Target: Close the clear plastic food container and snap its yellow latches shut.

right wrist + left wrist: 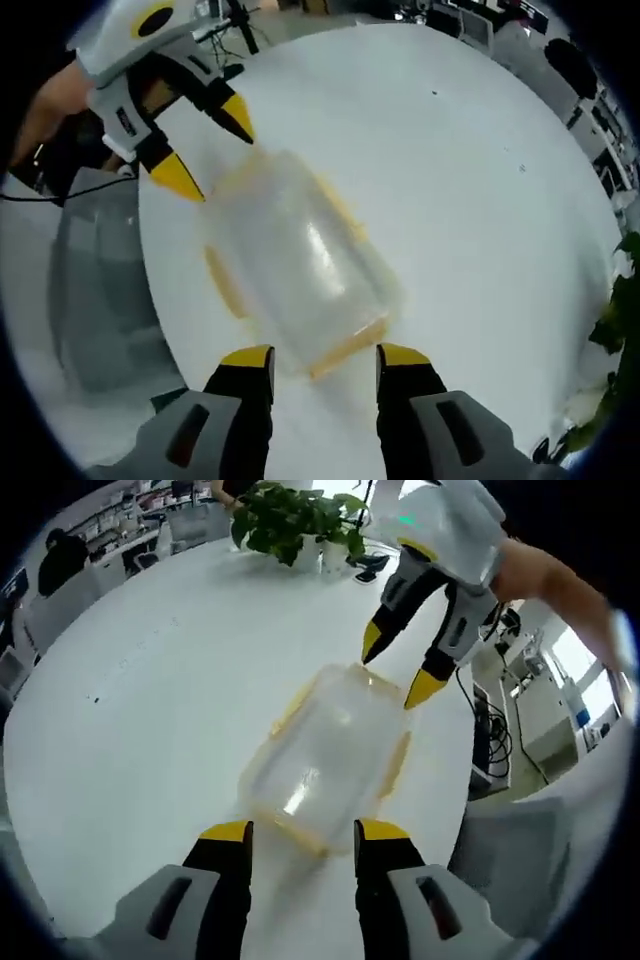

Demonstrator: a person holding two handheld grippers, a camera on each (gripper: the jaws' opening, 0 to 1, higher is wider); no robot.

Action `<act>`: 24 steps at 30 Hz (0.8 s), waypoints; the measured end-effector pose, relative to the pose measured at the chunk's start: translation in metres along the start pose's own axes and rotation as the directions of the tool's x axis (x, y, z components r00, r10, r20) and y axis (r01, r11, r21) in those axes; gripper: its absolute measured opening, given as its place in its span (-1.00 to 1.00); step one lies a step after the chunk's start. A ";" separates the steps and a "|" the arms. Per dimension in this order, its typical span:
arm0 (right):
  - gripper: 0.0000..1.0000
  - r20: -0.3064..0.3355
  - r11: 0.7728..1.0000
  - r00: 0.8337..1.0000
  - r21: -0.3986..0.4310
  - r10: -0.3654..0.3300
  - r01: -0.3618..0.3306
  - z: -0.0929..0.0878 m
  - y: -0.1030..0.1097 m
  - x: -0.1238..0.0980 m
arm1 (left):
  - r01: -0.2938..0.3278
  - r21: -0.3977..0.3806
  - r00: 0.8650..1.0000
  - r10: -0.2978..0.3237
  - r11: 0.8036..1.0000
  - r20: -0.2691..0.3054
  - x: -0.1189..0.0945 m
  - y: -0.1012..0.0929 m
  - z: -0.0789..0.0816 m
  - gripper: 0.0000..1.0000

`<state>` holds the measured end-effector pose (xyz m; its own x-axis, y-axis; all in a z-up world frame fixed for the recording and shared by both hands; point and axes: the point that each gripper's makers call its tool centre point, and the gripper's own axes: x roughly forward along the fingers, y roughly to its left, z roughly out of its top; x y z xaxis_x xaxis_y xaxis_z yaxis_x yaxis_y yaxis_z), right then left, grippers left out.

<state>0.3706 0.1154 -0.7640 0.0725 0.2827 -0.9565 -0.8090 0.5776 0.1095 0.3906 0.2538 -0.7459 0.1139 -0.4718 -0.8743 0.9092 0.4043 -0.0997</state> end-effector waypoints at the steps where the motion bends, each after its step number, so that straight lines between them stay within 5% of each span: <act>1: -0.22 -0.003 1.000 1.000 -0.018 -0.005 0.004 0.001 0.000 0.000 | 0.015 0.016 1.000 -0.015 1.000 0.002 0.000 -0.003 0.001 -0.21; 8: -0.22 -0.019 0.995 1.000 -0.096 -0.014 0.012 0.004 -0.002 -0.003 | 0.012 0.155 1.000 -0.011 0.988 -0.008 0.002 -0.004 0.004 -0.21; 17: -0.23 -0.018 0.974 1.000 -0.225 0.001 -0.005 0.014 0.003 -0.005 | 0.039 0.247 0.999 -0.038 0.968 -0.012 0.003 -0.004 0.007 -0.23; 24: -0.25 0.004 0.970 1.000 -0.243 0.027 -0.025 0.024 0.008 -0.002 | 0.055 0.271 0.998 -0.055 0.961 -0.008 0.006 -0.007 0.012 -0.28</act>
<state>0.3780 0.1380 -0.7550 0.0529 0.3014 -0.9520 -0.9281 0.3667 0.0645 0.3898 0.2390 -0.7454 0.0606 -0.4872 -0.8712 0.9885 0.1504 -0.0153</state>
